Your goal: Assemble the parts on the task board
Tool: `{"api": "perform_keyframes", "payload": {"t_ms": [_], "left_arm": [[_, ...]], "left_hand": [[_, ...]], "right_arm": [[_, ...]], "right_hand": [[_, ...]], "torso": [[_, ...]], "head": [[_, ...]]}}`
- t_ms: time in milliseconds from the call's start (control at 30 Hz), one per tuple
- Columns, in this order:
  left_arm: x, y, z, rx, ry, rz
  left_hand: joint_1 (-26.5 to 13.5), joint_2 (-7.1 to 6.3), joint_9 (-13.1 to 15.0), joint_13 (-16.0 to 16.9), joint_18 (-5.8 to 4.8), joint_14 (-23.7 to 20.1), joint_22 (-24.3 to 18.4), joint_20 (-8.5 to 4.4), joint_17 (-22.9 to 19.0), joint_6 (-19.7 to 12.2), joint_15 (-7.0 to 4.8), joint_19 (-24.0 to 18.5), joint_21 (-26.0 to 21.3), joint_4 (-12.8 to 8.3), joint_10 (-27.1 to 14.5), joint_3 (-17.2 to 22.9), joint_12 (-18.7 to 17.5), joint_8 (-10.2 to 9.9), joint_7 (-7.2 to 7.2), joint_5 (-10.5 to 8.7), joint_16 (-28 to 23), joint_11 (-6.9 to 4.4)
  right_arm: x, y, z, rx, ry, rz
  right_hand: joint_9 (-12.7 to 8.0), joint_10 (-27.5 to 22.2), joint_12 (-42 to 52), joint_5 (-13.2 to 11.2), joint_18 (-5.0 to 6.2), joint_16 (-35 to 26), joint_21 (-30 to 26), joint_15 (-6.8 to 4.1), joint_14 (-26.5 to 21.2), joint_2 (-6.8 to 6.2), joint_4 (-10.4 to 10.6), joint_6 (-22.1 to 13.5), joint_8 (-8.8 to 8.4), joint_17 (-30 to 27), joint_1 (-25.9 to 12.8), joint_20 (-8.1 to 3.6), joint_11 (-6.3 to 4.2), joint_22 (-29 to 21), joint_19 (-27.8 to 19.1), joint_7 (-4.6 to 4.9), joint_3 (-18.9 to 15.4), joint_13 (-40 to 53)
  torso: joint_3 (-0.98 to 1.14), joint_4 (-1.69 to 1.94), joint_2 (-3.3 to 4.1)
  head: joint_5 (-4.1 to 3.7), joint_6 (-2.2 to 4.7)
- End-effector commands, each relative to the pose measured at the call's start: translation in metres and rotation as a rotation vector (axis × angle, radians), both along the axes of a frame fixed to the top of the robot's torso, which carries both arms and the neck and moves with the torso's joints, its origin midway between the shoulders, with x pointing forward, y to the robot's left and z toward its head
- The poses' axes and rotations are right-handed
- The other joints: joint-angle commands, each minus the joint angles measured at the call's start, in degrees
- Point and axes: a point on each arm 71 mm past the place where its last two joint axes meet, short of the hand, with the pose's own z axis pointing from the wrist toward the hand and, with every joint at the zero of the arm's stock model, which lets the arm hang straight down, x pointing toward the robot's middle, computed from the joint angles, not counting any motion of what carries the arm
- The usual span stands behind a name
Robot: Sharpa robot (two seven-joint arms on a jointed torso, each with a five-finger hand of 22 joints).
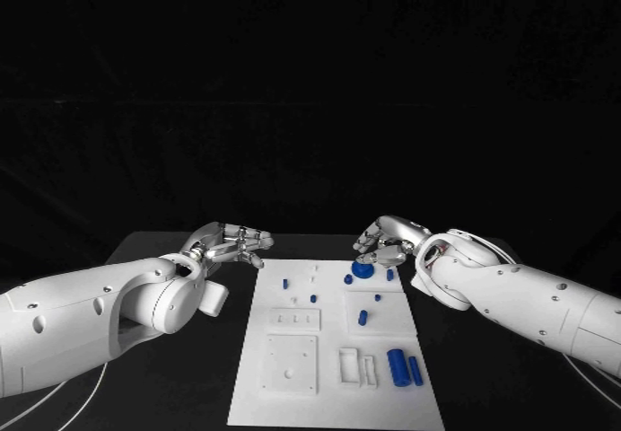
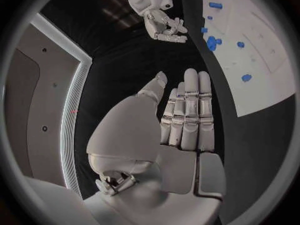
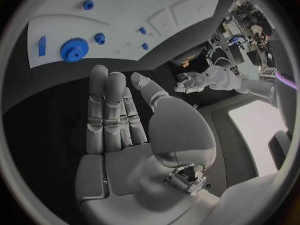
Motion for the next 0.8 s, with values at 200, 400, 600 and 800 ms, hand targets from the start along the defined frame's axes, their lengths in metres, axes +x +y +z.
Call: {"api": "perform_keyframes", "payload": {"t_ms": [200, 400, 600, 800], "left_arm": [[-0.007, -0.011, 0.014, -0.011, -0.036, -0.084], [-0.010, -0.013, 0.021, -0.012, -0.048, -0.097], [-0.012, -0.014, 0.027, -0.011, -0.055, -0.106], [-0.013, -0.015, 0.029, -0.010, -0.058, -0.114]], "left_hand": [[-0.81, -0.05, -0.03, 0.04, 0.12, -0.38, 0.54, 0.05, -0.42, -0.41, -0.01, -0.61, 0.89, -0.44, -0.40, -0.06, -0.27, -0.36, -0.08, 0.28, 0.85, 0.05], [-0.95, -0.05, -0.03, 0.04, 0.18, -0.55, 0.77, 0.11, -0.77, -0.44, 0.01, -0.93, 1.33, -0.61, -0.52, -0.09, -0.26, -0.36, -0.07, 0.28, 1.24, 0.09], [-1.02, -0.16, -0.04, 0.04, 0.18, -0.58, 0.77, 0.13, -0.88, -0.51, 0.04, -0.99, 1.37, -0.65, -0.64, -0.18, -0.27, -0.37, -0.02, 0.25, 1.29, 0.15], [-1.09, -0.19, -0.04, 0.04, 0.21, -0.57, 0.74, 0.16, -1.05, -0.63, 0.07, -1.03, 1.42, -0.66, -0.82, -0.29, -0.27, -0.37, 0.03, 0.24, 1.40, 0.20]], "right_arm": [[-0.001, 0.018, -0.003, -0.267, -0.082, 0.019], [-0.001, 0.028, -0.005, -0.327, -0.112, 0.019], [0.000, 0.030, -0.006, -0.364, -0.142, -0.001], [0.002, 0.030, -0.006, -0.388, -0.159, -0.019]], "right_hand": [[-0.01, -1.01, 0.01, -1.55, -0.08, 3.76, 2.24, 0.58, -0.64, -1.35, 0.17, -0.50, -0.13, -2.12, 0.32, -0.03, 0.08, 6.55, 1.08, -0.34, 1.66, -0.01], [-0.01, -1.99, 0.03, -3.22, 0.13, 5.21, 1.50, 0.81, -1.03, -2.30, 0.39, -0.97, -0.10, -3.73, 0.90, 0.18, 0.39, 9.40, 1.69, -0.39, 3.26, -0.01], [-0.03, -3.23, 0.02, -5.88, 0.24, 6.07, 0.27, 1.08, -1.20, -3.27, 0.89, -1.13, -0.11, -4.85, 1.67, 0.45, 0.74, 11.50, 2.43, -0.31, 4.65, -0.03], [-0.04, -3.73, 0.03, -6.92, 0.29, 6.82, -1.49, 1.25, -1.35, -4.28, 1.83, -1.44, -0.08, -5.61, 2.43, 0.59, 0.87, 13.59, 3.31, -0.23, 6.01, -0.02]], "torso": [[-0.40, 0.90, 2.30], [-0.42, 1.06, 3.22], [-0.49, 1.18, 3.85], [-0.55, 1.38, 4.36]], "head": [[-0.46, 0.86], [-0.44, 1.24], [-0.53, 1.52], [-0.38, 1.81]]}}
